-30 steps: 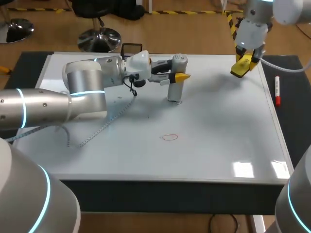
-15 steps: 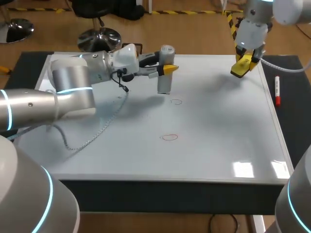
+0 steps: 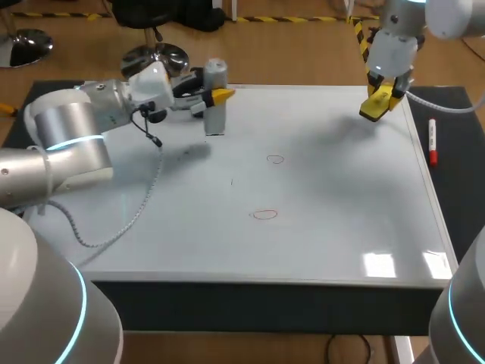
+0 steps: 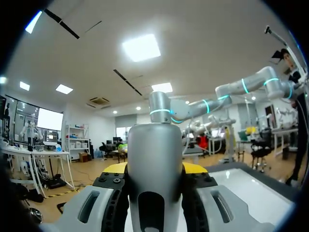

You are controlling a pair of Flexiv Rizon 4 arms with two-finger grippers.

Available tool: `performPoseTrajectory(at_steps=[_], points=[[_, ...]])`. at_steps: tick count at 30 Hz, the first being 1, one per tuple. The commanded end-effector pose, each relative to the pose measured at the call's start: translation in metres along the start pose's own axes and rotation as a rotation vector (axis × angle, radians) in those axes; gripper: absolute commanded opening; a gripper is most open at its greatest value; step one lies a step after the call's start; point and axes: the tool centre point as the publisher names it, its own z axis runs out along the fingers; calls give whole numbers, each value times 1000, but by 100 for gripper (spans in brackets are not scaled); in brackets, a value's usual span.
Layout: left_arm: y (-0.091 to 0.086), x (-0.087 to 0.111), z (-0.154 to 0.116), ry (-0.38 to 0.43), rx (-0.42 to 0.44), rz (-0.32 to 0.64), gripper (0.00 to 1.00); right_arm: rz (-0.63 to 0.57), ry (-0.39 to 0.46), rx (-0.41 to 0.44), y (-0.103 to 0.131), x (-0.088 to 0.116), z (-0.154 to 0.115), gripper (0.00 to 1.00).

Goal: Pick up the inspection probe, press it on each red-marked spot on the whiteboard one by one, put down the probe, pick up the eraser, and wipe off all the red marks.

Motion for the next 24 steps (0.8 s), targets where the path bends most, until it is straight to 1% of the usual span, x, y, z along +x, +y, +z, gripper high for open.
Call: performPoseTrajectory(at_steps=[1,10,12,13,19,24], points=[[-14,-3,-28,-59,-13,9,0,-2,5,1,-1,0,-1,0],[-17,-33,-68,-148,-34,16,0,-2,5,1,-1,0,-1,0],[-18,-39,-76,-158,-7,-6,0,-2,5,1,-1,0,-1,0],[-19,-42,-79,-166,-13,-2,0,-2,5,1,-1,0,-1,0],[-23,-57,-95,-196,-4,6,0,-2,5,1,-1,0,-1,0],[-23,-68,-104,-211,-15,14,0,-2,5,1,-1,0,-1,0]])
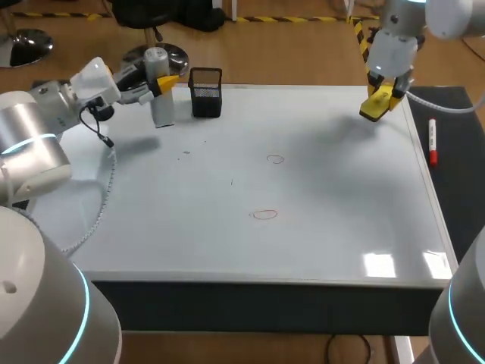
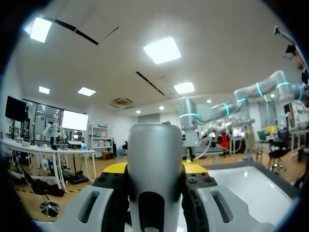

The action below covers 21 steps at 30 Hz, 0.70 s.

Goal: Pick up the inspection probe, press it on each red-marked spot on the whiteboard one by one, put down the probe, pick up the eraser, and wipe off all the red marks.

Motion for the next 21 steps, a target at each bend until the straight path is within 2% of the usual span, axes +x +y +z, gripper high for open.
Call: performPoseTrajectory(at_steps=[1,10,21], points=[[-2,-7,-5,-6,-4,5,0,-2,5,1,-1,0,-1,0],[-7,-19,-17,-9,23,25,0,-2,5,1,-1,0,-1,0],[-7,-19,-17,-9,23,25,0,-2,5,1,-1,0,-1,0]])
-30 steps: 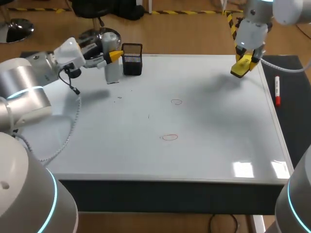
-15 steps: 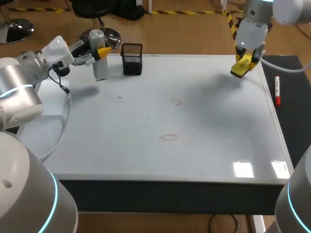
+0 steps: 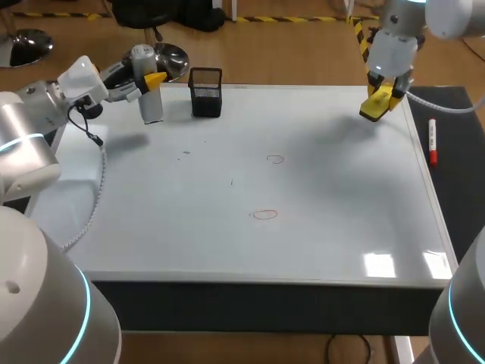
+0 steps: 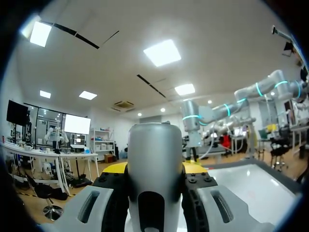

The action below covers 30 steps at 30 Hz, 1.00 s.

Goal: Pick up the inspection probe, press it on each red-marked spot on the whiteboard one by one, put down the probe, pick up the eraser, and wipe off all the red marks.

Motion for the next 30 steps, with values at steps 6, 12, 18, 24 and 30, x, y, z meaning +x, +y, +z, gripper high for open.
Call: performPoseTrajectory(at_steps=[6,12,18,24,30], points=[[-1,0,1,-2,-1,0,0,-21,6,3,3,0,-1,0],[-1,0,1,-2,-1,0,0,-123,3,39,37,-8,-6,0],[-1,0,1,-2,-1,0,0,-212,-38,76,84,-20,-17,0],[-1,0,1,-2,-1,0,0,-302,-84,92,135,-35,-22,0],[-1,0,1,-2,-1,0,0,-391,-113,87,183,-53,-19,0]])
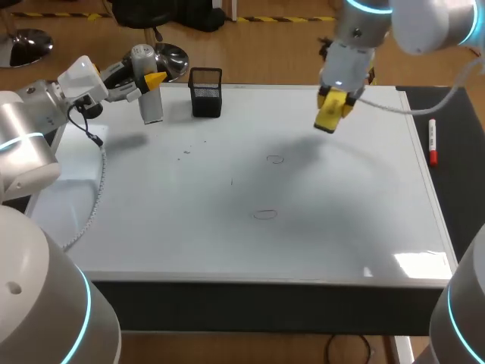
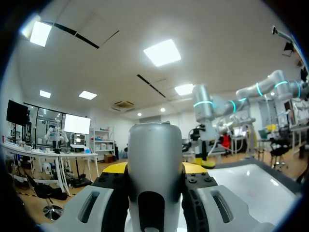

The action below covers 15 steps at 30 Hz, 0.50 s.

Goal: Pick up the inspection probe, press it on each red-marked spot on the whiteboard one by one, put down the probe, pick up the eraser, and wipe off all the red marks.

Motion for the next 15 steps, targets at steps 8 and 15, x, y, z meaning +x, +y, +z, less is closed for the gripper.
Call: performPoseTrajectory(at_steps=[8,15], points=[[-1,1,0,-2,0,2,0,-98,1,16,59,-54,33,0],[-1,1,0,-2,0,2,0,-163,21,-5,78,-83,49,0]])
